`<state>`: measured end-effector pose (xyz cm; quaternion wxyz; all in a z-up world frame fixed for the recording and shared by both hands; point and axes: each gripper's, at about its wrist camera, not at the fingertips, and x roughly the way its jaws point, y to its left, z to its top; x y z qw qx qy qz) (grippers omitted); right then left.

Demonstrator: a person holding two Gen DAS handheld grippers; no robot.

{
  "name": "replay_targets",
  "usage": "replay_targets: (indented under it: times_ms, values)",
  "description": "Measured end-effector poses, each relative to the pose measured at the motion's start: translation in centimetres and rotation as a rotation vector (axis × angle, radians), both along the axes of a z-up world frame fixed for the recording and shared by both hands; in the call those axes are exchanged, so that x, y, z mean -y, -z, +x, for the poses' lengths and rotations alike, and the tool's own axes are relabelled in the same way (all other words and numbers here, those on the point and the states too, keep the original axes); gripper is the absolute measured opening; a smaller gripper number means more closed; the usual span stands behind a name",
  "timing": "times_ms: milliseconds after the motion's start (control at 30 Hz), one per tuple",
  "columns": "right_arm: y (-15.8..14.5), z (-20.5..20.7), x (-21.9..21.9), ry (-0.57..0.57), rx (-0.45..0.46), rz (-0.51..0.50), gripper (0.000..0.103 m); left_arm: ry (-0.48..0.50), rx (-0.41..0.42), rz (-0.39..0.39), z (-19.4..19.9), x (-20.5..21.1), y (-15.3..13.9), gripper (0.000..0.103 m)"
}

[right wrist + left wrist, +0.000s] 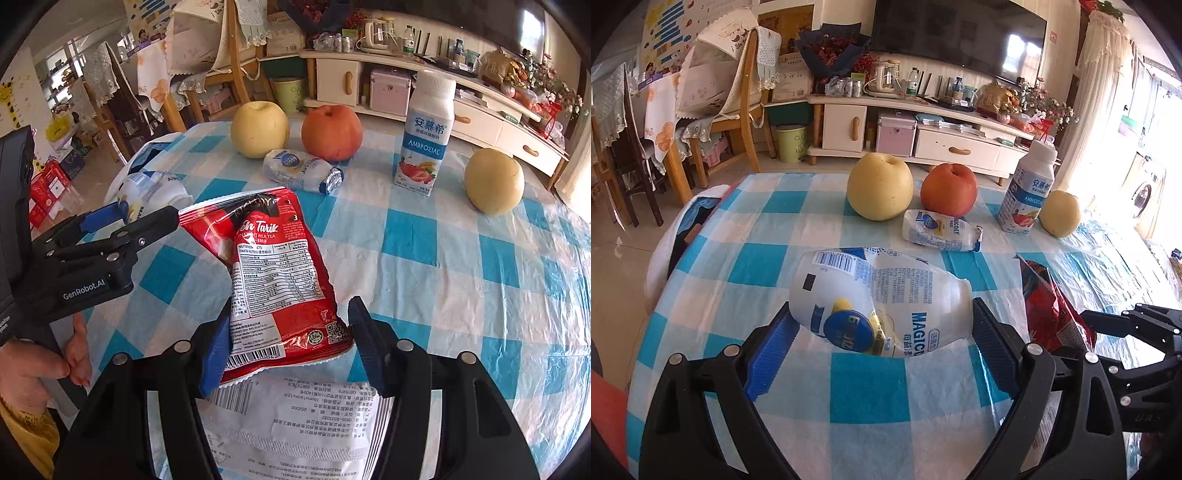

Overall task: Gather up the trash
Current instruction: 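Carry the white bottle and red snack bag over the pink bucket with both grippers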

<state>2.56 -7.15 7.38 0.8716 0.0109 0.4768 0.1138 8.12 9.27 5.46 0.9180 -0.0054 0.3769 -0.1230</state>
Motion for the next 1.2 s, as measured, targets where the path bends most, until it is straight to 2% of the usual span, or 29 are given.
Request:
replay_targets:
  times_ms: [233, 533, 867, 1200]
  values:
    - [-1.6, -2.0, -1.4, -0.022, 0.033, 0.006, 0.061, -0.048, 0.000, -0.031, -3.3, -2.3, -0.5, 0.091]
    - [-2.8, -5.1, -2.9, -0.022, 0.065, 0.037, 0.061, -0.086, 0.007, -0.020, -8.8, -4.5, -1.3, 0.091]
    - [-3.5, -8.5, -4.6, -0.015, 0.087, 0.065, 0.061, -0.177, 0.091, -0.014, -14.4, -8.7, -4.3, 0.092]
    - [-3.7, -12.8, -9.5, -0.096, 0.089, 0.071, 0.061, -0.282, 0.178, -0.007, -19.2, -14.6, -8.2, 0.092]
